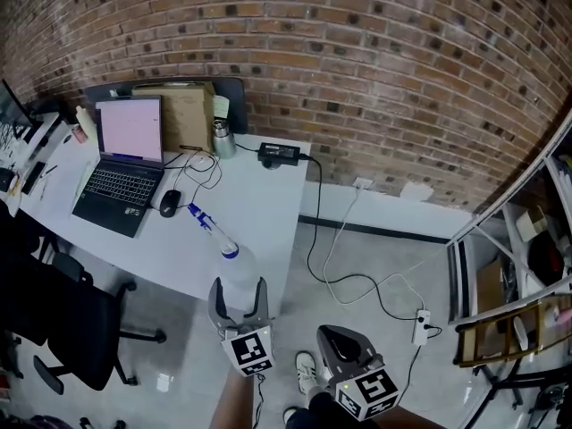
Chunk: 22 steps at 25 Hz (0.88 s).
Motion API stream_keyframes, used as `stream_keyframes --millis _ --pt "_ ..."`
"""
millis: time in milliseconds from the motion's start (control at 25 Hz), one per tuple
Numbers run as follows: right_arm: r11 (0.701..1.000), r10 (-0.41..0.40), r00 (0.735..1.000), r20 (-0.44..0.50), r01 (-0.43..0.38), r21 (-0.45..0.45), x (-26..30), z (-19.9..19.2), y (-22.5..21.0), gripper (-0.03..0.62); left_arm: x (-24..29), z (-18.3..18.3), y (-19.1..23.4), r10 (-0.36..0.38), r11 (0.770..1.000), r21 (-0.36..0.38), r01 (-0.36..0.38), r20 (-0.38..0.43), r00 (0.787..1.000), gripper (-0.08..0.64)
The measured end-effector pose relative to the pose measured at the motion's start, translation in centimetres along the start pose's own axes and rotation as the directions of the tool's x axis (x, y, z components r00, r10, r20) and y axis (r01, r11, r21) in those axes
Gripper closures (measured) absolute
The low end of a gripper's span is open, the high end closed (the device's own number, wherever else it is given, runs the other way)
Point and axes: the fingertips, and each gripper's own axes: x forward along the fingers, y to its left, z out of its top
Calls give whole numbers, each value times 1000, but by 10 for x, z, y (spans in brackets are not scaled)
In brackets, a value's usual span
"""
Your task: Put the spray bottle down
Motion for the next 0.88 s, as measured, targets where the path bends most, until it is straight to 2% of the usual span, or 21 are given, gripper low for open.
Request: stream_keyframes --millis 120,200,320,360,560,720,880 --pt "1000 5 1000 12 -5 4 -8 2 7 594 -35 16 -5 -33 999 -42 32 -9 999 249" --pt "1000 13 1000 25 -14 5 -14 4 14 594 -68 33 -8 -52 996 -70 51 -8 999 362" --pt "999 34 998 47 -34 -6 -23 7 29 594 -121 59 -9 -48 995 -89 48 5 999 478" --pt "999 43 998 53 -42 -9 -27 7 36 594 -137 63 -9 -45 995 -90 45 -7 999 547" --pt "994 110 991 70 -109 -28 -48 1 81 594 -214 70 -7 -31 994 -103 25 -53 998 552" --pt "986 149 987 56 -144 -81 -70 -9 117 595 -259 76 1 13 993 -120 -19 -52 999 552" --pt "983 168 984 67 -161 -92 -94 -16 141 595 -291 82 6 33 992 -118 -37 -36 999 552"
